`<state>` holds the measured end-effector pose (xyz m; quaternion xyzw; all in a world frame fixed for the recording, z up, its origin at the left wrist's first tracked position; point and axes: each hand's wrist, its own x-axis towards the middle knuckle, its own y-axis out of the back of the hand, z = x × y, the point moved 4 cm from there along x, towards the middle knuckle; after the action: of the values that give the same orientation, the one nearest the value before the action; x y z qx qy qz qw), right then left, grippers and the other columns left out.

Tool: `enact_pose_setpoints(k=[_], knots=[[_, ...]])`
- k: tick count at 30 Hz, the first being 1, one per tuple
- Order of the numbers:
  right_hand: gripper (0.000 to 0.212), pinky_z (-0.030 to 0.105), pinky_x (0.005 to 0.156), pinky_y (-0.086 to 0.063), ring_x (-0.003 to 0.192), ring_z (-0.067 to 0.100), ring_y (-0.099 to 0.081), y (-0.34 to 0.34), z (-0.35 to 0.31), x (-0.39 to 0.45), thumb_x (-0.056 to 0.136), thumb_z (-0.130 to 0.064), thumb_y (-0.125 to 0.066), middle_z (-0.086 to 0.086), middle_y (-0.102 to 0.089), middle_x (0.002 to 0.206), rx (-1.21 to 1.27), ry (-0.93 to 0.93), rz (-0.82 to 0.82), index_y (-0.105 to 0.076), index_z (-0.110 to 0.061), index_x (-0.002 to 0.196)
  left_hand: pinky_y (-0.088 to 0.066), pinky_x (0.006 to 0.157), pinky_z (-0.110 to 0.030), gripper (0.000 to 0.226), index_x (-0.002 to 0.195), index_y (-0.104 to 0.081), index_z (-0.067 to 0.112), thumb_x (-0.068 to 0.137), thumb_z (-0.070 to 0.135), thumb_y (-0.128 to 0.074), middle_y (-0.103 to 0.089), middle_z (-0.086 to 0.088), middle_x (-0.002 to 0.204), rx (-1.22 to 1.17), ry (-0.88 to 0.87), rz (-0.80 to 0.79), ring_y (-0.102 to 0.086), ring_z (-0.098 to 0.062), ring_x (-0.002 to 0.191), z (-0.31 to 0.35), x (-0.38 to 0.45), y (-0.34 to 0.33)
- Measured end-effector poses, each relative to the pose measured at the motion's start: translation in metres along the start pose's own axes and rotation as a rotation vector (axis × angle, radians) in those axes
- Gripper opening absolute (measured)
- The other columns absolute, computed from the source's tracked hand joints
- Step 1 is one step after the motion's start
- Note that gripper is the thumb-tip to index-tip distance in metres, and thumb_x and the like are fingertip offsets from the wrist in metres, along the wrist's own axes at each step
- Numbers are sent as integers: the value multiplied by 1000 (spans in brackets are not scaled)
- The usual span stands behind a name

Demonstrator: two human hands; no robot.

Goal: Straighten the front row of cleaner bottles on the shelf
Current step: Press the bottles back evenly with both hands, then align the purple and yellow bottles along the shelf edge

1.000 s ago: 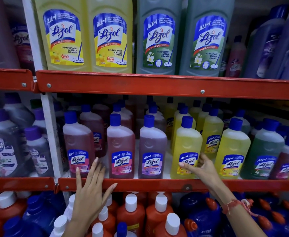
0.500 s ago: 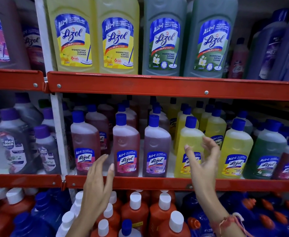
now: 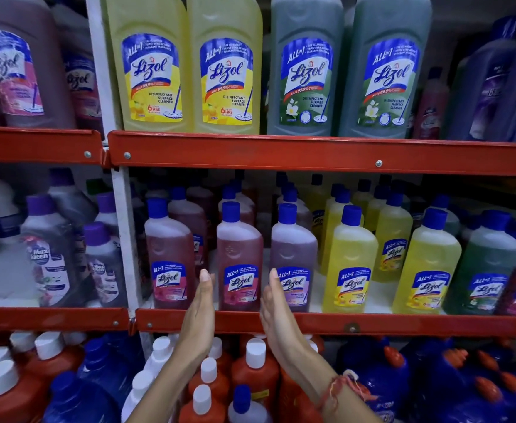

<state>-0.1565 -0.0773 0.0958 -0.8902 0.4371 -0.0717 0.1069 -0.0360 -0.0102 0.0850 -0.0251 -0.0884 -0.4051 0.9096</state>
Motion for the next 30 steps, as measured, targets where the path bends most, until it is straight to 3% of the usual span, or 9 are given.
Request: enact_pose_setpoints(k=[6,12,16,18,21,23,26,28,30], knots=[[81,6,58,-48,86,-9,-62,3,7,22,73,-76,-44,-19,-63,105,-53,-49,5,-44,-31,140,-28,117,-38,109,149,-37,30,65,96,-17,-45,1,154,6,29,-26,-40,-15,141,-9,2,-5],[78,3,52,-47,81,-11,-59,5,4,18,84,-65,-39,-16,-58,108,-104,-54,-59,-36,-19,146,-28,121,-47,113,146,-41,33,58,100,-19,-49,5,149,-9,22,-37,-41,-17,141,-15,6,3],[70,2,74,-44,124,7,-49,4,-2,16,93,-59,-31,-7,-45,139,-84,-82,-109,-30,-16,148,-29,118,-42,116,144,-42,34,52,103,-22,-51,7,142,-24,14,-45,-44,-15,137,-14,8,8],[85,5,83,-42,133,9,-43,5,-1,16,84,-72,-34,-5,-41,149,-95,-105,-139,-31,-17,149,-28,120,-44,119,145,-40,33,50,103,-22,-49,11,140,-24,28,-54,-43,-12,134,-14,10,9],[76,13,94,-31,141,13,-37,5,1,14,92,-62,-24,2,-35,156,-151,-121,-155,-26,-14,151,-23,122,-49,130,146,-40,29,43,106,-23,-45,10,142,-34,68,-74,-41,-15,135,-21,26,11],[73,7,88,-36,129,10,-49,5,-1,13,92,-60,-27,1,-42,152,-164,-122,-145,-29,-16,150,-22,123,-51,140,145,-42,25,34,108,-26,-46,3,147,-44,99,-95,-40,-19,139,-30,39,12],[73,-1,59,-45,103,0,-53,5,-3,12,89,-62,-33,-2,-52,140,-191,-137,-114,-34,-18,147,-23,123,-49,139,146,-41,26,34,108,-27,-46,5,144,-35,114,-97,-40,-17,137,-31,41,14],[81,4,81,-45,115,3,-53,8,-2,11,85,-71,-31,-4,-51,143,-264,-124,-99,-37,-18,147,-25,122,-48,132,145,-42,29,40,107,-26,-47,5,147,-22,105,-85,-41,-17,137,-26,30,16],[96,24,107,-39,127,11,-53,15,-4,7,73,-84,-32,-3,-55,142,-328,-83,-18,-49,-17,140,-30,118,-48,110,141,-47,33,58,101,-23,-52,7,140,30,61,-18,-45,-18,134,-14,12,15]])
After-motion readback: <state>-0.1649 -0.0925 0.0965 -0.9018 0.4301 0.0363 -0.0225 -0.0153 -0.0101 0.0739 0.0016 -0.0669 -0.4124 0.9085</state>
